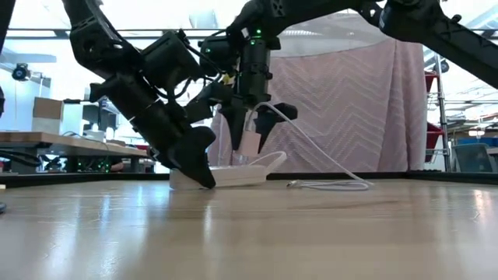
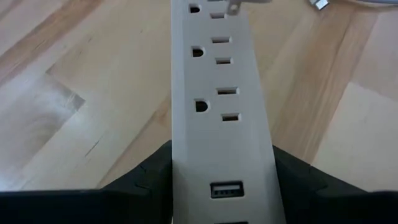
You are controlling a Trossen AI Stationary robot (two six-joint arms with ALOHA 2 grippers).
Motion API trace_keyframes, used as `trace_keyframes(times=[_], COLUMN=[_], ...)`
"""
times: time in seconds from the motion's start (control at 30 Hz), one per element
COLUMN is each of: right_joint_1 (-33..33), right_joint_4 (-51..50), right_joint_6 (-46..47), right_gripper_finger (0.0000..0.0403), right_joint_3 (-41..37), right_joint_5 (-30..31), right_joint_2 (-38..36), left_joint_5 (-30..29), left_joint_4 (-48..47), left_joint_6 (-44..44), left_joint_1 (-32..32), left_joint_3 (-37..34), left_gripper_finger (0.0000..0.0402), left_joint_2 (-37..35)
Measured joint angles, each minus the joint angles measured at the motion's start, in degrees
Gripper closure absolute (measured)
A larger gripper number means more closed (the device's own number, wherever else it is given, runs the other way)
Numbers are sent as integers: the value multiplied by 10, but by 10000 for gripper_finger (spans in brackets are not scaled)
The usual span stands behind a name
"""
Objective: Insert USB
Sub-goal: Insert the pink charger adapter into the white outlet extension
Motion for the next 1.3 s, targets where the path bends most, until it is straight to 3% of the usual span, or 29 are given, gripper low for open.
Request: trace_keyframes(times=[0.23,0.93,1.07,1.3], right_joint_1=[-5,15,15,4], right_joint_4=[2,13,15,47], right_joint_6=[-13,-25,-26,-25], right_gripper_finger=[223,223,223,223], right_joint_3=[-7,-15,-22,-33], right_joint_5=[39,-1,-3,-5], right_joint_2=[4,3,3,2], left_joint_5=[10,12,14,-10], left_joint_4=[7,64,102,251], left_joint_6=[-9,-17,-11,22], left_joint_1=[-1,3,3,3], left_joint_3=[-1,-30,-45,-112], left_gripper_finger=[226,226,226,226], left_joint_2=[0,-2,-1,0])
